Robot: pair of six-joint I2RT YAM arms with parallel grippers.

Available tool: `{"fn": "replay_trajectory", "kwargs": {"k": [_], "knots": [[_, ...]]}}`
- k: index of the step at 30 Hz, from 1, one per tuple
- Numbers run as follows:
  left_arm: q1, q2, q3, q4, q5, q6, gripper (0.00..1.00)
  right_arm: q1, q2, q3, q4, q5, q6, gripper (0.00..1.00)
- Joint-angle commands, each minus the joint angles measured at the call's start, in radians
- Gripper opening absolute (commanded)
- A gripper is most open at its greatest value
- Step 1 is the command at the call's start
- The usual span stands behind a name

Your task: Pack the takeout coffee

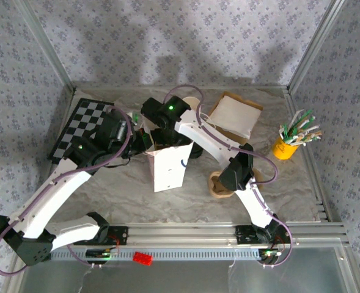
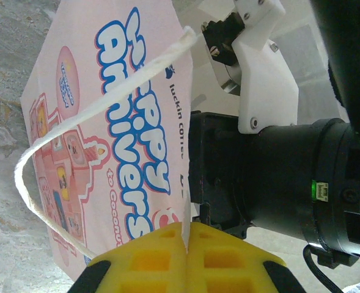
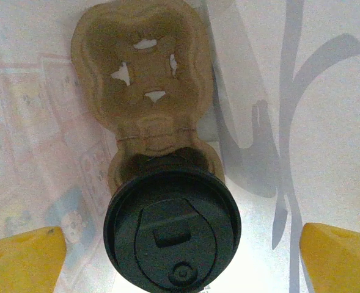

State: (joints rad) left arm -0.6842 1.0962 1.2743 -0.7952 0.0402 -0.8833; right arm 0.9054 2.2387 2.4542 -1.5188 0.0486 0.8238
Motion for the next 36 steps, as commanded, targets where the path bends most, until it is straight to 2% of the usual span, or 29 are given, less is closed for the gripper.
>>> {"fn": "replay_trajectory", "kwargs": {"k": [1, 30, 36], "knots": [[-0.004, 0.013, -0.002, -0.041, 0.027, 0.011, 0.0, -0.002, 0.0, 0.055, -0.002, 0.006, 0.022, 1.0], [0.001, 0.02, 0.005, -0.059, -0.014, 0.011, 0.0, 0.022, -0.02, 0.075, -0.051, 0.011, 0.023, 1.0], [0.0, 0.021, 0.005, -0.063, -0.016, 0.012, 0.0, 0.022, -0.022, 0.08, -0.052, 0.006, 0.021, 0.94]]}}
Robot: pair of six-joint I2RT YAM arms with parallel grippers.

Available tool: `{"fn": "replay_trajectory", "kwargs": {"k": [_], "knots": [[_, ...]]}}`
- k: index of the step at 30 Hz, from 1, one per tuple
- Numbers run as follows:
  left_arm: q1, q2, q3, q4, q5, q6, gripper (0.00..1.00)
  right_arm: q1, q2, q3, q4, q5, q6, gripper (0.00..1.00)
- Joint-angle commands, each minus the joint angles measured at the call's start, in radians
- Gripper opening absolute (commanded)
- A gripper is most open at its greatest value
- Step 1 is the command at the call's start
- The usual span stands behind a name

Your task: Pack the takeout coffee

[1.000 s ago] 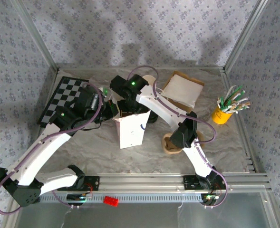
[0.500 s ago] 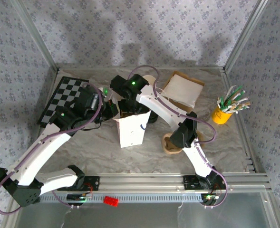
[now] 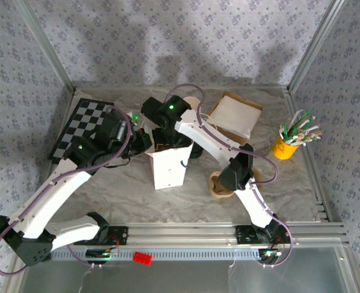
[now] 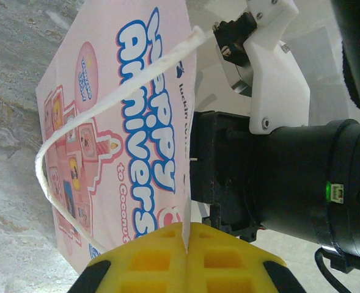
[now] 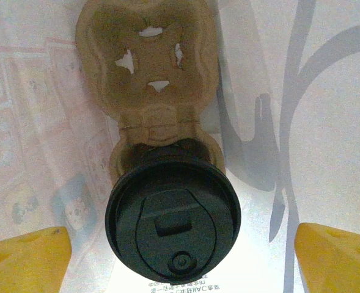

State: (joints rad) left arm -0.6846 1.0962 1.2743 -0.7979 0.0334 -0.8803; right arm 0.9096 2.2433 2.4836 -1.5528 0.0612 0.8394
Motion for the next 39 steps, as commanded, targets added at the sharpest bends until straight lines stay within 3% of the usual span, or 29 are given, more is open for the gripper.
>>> {"fn": "replay_trajectory", "kwargs": {"k": [1, 16, 22, 28, 31, 39], "knots": [[0.001, 0.021, 0.004, -0.061, -0.01, 0.009, 0.0, 0.02, -0.025, 0.052, -0.019, -0.006, 0.006, 0.94], [0.01, 0.025, 0.003, -0.066, -0.024, 0.01, 0.0, 0.029, -0.029, 0.077, -0.036, -0.011, 0.005, 0.75], [0.014, 0.028, 0.003, -0.052, -0.02, 0.007, 0.0, 0.032, -0.027, 0.078, -0.038, -0.015, 0.005, 0.72], [0.015, 0.033, 0.003, -0.054, -0.022, 0.008, 0.0, 0.036, -0.024, 0.084, -0.038, -0.007, 0.003, 0.76], [0.016, 0.036, 0.002, -0.054, -0.025, 0.008, 0.0, 0.038, -0.021, 0.096, -0.045, 0.0, 0.002, 0.86], [0.02, 0.042, 0.003, -0.057, -0.035, 0.006, 0.0, 0.044, -0.025, 0.112, -0.047, 0.004, 0.001, 0.89]]}}
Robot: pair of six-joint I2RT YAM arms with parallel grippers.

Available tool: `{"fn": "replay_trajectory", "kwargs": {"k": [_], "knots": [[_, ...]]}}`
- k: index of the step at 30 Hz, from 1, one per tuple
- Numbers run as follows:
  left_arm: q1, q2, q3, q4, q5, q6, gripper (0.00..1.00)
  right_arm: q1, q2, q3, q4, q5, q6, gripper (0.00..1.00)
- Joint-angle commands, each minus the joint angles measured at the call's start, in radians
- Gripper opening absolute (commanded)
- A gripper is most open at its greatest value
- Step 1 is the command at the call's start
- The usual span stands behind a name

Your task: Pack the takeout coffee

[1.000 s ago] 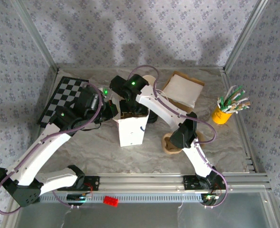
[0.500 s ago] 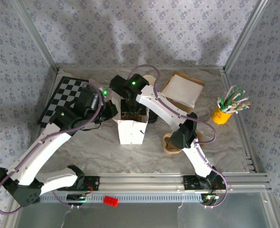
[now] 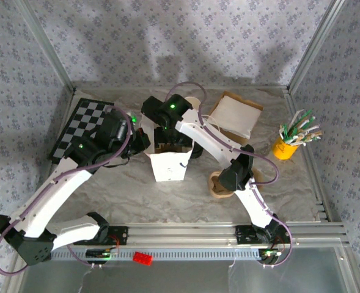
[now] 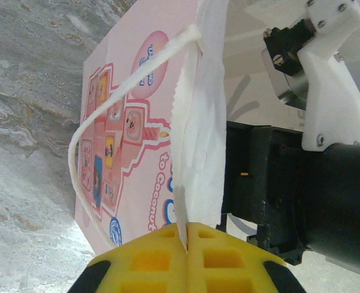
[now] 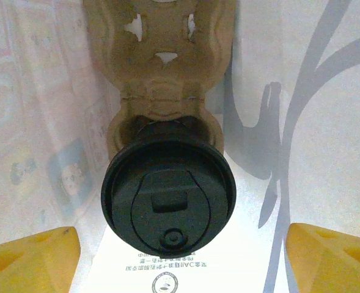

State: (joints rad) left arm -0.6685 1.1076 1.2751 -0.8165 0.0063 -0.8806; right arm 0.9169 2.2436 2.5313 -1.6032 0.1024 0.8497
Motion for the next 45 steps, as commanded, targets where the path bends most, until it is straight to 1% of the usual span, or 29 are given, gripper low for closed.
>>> {"fn": "replay_trajectory", "kwargs": {"k": [1, 11, 18, 28, 39, 45], "knots": [[0.004, 0.031, 0.003, -0.037, -0.009, 0.006, 0.0, 0.037, -0.026, 0.065, 0.005, -0.039, -0.009, 0.89], [0.003, 0.048, 0.012, -0.03, -0.003, 0.006, 0.0, 0.042, -0.016, 0.068, 0.0, -0.049, -0.008, 0.79], [0.009, 0.054, 0.022, -0.033, -0.006, 0.01, 0.0, 0.044, -0.024, 0.081, -0.006, -0.049, -0.009, 0.79], [0.018, 0.076, 0.051, -0.041, -0.006, 0.023, 0.0, 0.046, -0.037, 0.105, -0.02, -0.039, -0.01, 0.81], [0.027, 0.089, 0.076, -0.053, -0.008, 0.032, 0.0, 0.052, -0.063, 0.118, -0.019, -0.024, -0.027, 0.78], [0.029, 0.089, 0.073, -0.058, -0.011, 0.033, 0.0, 0.054, -0.068, 0.138, -0.037, -0.002, -0.034, 0.79]]}}
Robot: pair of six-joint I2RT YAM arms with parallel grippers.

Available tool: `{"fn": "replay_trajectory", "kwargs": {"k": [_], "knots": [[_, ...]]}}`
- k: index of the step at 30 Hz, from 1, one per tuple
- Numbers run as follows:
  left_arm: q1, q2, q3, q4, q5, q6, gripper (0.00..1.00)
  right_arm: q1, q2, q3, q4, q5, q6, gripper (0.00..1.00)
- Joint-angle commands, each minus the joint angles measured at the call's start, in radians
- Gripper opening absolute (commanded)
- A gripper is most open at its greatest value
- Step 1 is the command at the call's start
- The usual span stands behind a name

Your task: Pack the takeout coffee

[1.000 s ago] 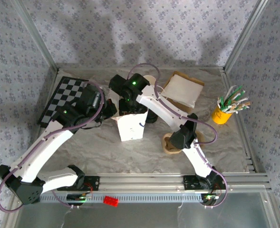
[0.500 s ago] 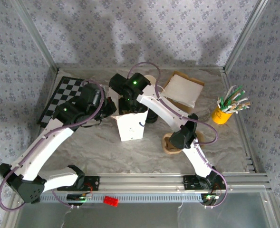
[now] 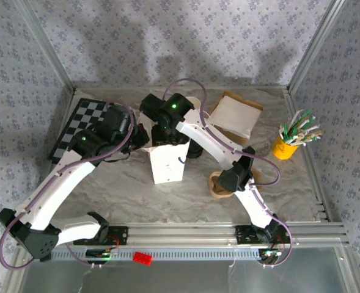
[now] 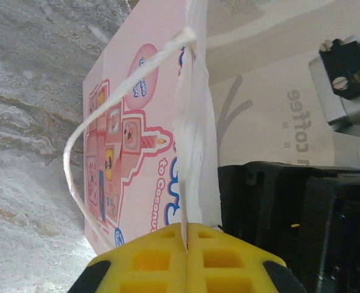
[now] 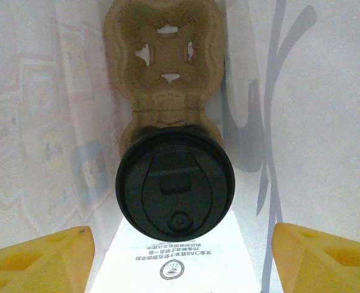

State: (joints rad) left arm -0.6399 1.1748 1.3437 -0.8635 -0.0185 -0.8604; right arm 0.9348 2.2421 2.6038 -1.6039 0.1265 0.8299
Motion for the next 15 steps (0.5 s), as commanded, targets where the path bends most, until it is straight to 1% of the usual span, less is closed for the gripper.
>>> {"fn": "replay_trajectory", "kwargs": {"k": [1, 15], "knots": [[0.002, 0.022, 0.005, -0.011, 0.015, 0.012, 0.0, 0.036, -0.068, 0.07, -0.036, -0.026, -0.015, 0.79], [0.009, 0.023, 0.015, -0.022, 0.014, 0.02, 0.0, 0.033, -0.117, 0.078, -0.012, -0.008, -0.029, 0.8]]}}
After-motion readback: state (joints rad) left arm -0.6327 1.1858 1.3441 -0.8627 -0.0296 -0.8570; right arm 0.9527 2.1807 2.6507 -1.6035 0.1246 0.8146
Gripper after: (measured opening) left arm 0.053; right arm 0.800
